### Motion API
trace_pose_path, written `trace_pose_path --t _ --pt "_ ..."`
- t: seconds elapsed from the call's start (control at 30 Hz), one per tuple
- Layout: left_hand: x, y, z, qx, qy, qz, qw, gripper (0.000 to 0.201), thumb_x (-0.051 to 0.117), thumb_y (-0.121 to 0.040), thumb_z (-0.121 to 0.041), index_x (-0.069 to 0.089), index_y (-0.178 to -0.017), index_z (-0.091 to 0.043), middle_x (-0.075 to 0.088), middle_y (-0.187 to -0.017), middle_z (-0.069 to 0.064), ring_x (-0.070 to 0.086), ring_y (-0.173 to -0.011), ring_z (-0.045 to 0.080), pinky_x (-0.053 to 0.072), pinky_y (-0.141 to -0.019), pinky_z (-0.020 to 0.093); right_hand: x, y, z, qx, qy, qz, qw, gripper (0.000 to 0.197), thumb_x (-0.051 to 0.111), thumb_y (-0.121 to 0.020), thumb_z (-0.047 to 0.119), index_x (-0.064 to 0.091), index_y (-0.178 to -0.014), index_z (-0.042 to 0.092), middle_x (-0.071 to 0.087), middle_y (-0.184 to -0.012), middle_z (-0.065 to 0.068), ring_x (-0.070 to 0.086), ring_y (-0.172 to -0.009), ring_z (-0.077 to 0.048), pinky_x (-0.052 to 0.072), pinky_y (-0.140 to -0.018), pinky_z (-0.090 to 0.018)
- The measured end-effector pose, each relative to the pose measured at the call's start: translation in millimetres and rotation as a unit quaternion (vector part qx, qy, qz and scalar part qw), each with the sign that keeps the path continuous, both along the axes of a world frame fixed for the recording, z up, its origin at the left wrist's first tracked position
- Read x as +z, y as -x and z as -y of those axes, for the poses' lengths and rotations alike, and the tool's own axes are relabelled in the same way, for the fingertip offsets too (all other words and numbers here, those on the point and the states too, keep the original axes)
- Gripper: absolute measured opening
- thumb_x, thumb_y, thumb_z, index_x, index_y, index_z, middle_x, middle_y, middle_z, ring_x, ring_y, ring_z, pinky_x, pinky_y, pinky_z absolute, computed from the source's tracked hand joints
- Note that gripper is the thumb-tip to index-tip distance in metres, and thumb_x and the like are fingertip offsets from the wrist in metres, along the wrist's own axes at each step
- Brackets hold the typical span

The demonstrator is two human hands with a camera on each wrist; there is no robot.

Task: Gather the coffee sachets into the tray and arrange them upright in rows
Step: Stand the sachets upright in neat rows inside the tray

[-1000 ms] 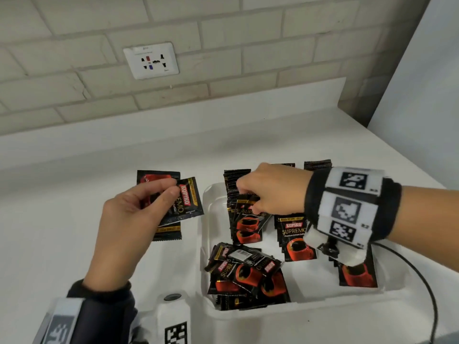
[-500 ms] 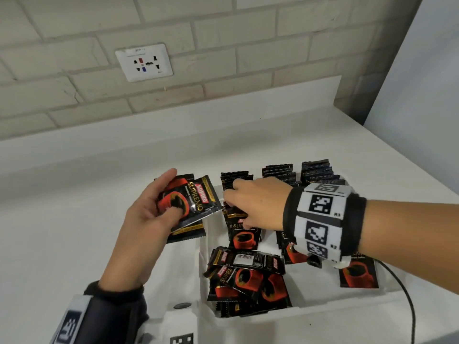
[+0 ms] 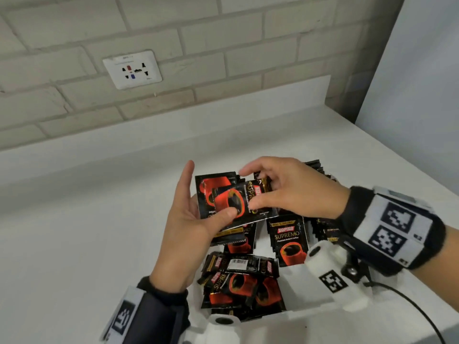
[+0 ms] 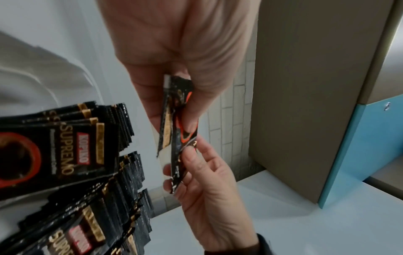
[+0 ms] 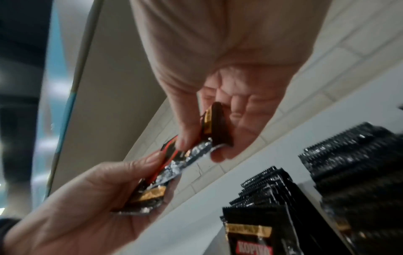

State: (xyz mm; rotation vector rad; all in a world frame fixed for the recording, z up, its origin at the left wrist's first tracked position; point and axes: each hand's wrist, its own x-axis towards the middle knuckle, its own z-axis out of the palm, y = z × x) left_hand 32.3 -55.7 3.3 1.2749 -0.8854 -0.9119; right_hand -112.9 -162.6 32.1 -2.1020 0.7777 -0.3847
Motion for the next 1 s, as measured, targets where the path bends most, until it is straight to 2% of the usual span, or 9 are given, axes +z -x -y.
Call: trace_pose_path --t 0.07,0.13,0.2,0.27,0.47,0.67,0.8,0.87,1.0 --pt "-2.7 1.6 0.5 0.008 -0.005 -0.021 1.0 0.086 0.072 -0.055 -0.008 0.038 -0.124 -0.045 0.072 -0.098 -0.005 0.067 -0.096 0.015 0.055 -0.081 0.028 -0.4 8.6 4.1 -0.075 0.013 0.064 0.995 0.028 0.07 -0.077 0.022 0.054 -0.093 0.038 0.06 -0.103 0.012 0.057 -0.077 0.006 0.049 -0.076 -0.02" --pt "-5.7 0.8 0.6 0.02 -0.01 -0.053 0.998 0.075 0.072 -0.053 -0.01 0.049 -0.12 -0.036 0.068 -0.108 0.001 0.065 -0.1 0.019 0.053 -0.083 0.033 -1.7 18.7 9.5 -0.172 -0.048 0.179 0.967 0.021 0.067 -0.079 0.015 0.053 -0.085 0.03 0.061 -0.097 0.006 0.062 -0.077 -0.006 0.054 -0.068 -0.022" --pt "-8.5 -0.6 1.1 0.028 -0.011 -0.08 0.996 0.049 0.067 -0.066 -0.005 0.058 -0.111 -0.023 0.07 -0.101 0.003 0.067 -0.09 0.017 0.054 -0.073 0.029 -2.2 26.9 10.2 -0.206 -0.2 0.306 0.908 0.018 0.065 -0.076 0.009 0.053 -0.085 0.019 0.063 -0.093 -0.004 0.068 -0.071 -0.016 0.057 -0.06 -0.029" --pt "-9.4 0.5 1.9 0.028 -0.018 -0.108 0.994 0.027 0.056 -0.081 0.0 0.061 -0.101 -0.017 0.072 -0.09 0.002 0.068 -0.075 0.012 0.055 -0.061 0.022 -4.0 32.3 6.9 -0.2 -0.296 0.339 0.87 0.023 0.064 -0.068 0.014 0.052 -0.088 0.014 0.066 -0.085 -0.009 0.068 -0.061 -0.018 0.056 -0.052 -0.028" --pt "-5.1 3.3 3.2 -0.016 -0.035 -0.145 0.989 0.027 0.042 -0.091 -0.001 0.064 -0.096 -0.015 0.073 -0.084 0.003 0.069 -0.069 0.011 0.056 -0.057 0.021 -8.9 36.1 -4.8 -0.159 -0.387 0.329 0.847 0.027 0.06 -0.067 0.019 0.051 -0.091 0.012 0.066 -0.07 -0.007 0.067 -0.056 -0.022 0.052 -0.041 -0.025" --pt "6.8 -1.1 7.2 -0.036 -0.063 -0.053 0.996 0.035 0.056 -0.084 -0.005 0.059 -0.113 -0.025 0.07 -0.075 0.002 0.067 -0.063 0.011 0.053 -0.051 0.023 -10.7 45.2 -9.5 -0.138 -0.395 0.327 0.848 0.035 0.059 -0.064 0.001 0.053 -0.098 0.008 0.067 -0.081 -0.013 0.068 -0.06 -0.02 0.055 -0.049 -0.022" --pt "9.9 -1.9 11.7 -0.003 -0.061 0.037 0.997 0.044 0.071 -0.07 -0.02 0.058 -0.109 -0.036 0.066 -0.104 0.013 0.069 -0.087 0.027 0.056 -0.074 0.038 -6.4 56.0 -12.4 -0.158 -0.34 0.312 0.873 0.038 0.062 -0.06 0.005 0.053 -0.096 0.011 0.069 -0.073 -0.007 0.066 -0.056 -0.017 0.052 -0.044 -0.019" --pt "11.9 2.0 13.5 0.005 -0.058 0.055 0.997 0.038 0.071 -0.074 -0.017 0.06 -0.103 -0.037 0.066 -0.104 0.014 0.068 -0.085 0.03 0.056 -0.076 0.044 -5.1 59.4 -14.3 -0.158 -0.329 0.306 0.88 0.038 0.063 -0.06 0.005 0.053 -0.096 0.011 0.069 -0.069 -0.006 0.066 -0.055 -0.017 0.052 -0.044 -0.02" --pt "11.8 10.7 17.3 -0.02 -0.052 0.038 0.998 0.026 0.059 -0.086 -0.011 0.06 -0.102 -0.031 0.069 -0.087 0.005 0.066 -0.064 0.011 0.052 -0.053 0.023 -8.8 61.2 -17.1 -0.165 -0.341 0.314 0.871 0.046 0.076 -0.051 0.019 0.055 -0.092 0.011 0.071 -0.074 -0.008 0.068 -0.06 -0.018 0.053 -0.046 -0.021"
